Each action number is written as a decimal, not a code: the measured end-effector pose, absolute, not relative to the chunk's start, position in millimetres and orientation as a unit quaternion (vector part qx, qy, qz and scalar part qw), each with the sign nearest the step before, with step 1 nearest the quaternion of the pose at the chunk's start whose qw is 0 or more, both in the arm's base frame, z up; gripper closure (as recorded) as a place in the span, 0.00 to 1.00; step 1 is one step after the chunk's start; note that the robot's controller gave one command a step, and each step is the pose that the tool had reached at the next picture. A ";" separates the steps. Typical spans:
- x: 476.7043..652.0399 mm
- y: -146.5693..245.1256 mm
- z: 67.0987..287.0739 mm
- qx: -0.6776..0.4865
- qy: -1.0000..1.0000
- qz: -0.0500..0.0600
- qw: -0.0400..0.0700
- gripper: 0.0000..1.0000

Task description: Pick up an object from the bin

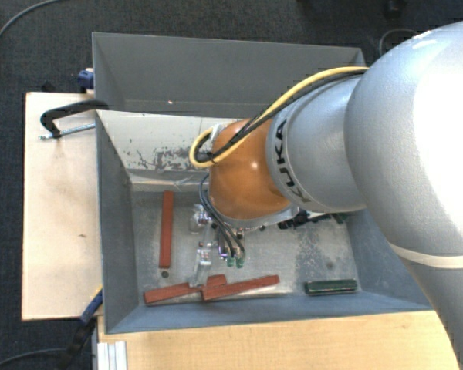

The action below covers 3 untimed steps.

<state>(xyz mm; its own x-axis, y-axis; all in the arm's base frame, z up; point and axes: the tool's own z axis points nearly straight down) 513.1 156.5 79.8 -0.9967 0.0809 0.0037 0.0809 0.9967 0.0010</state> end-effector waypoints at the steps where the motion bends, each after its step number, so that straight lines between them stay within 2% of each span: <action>1: 533.1 32.4 89.9 -0.062 -0.998 0.001 -0.003 0.00; 2: 491.1 136.2 150.3 -0.066 -0.998 -0.004 -0.003 0.00; 3: 489.8 168.1 69.0 0.051 -0.999 0.000 0.002 0.00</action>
Offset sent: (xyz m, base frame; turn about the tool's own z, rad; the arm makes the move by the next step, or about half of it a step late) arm 0.0183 -0.1188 0.0091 0.0350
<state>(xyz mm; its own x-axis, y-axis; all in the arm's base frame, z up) 489.8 168.1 69.0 -0.9947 -0.1024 0.0035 -0.1024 0.9947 0.0008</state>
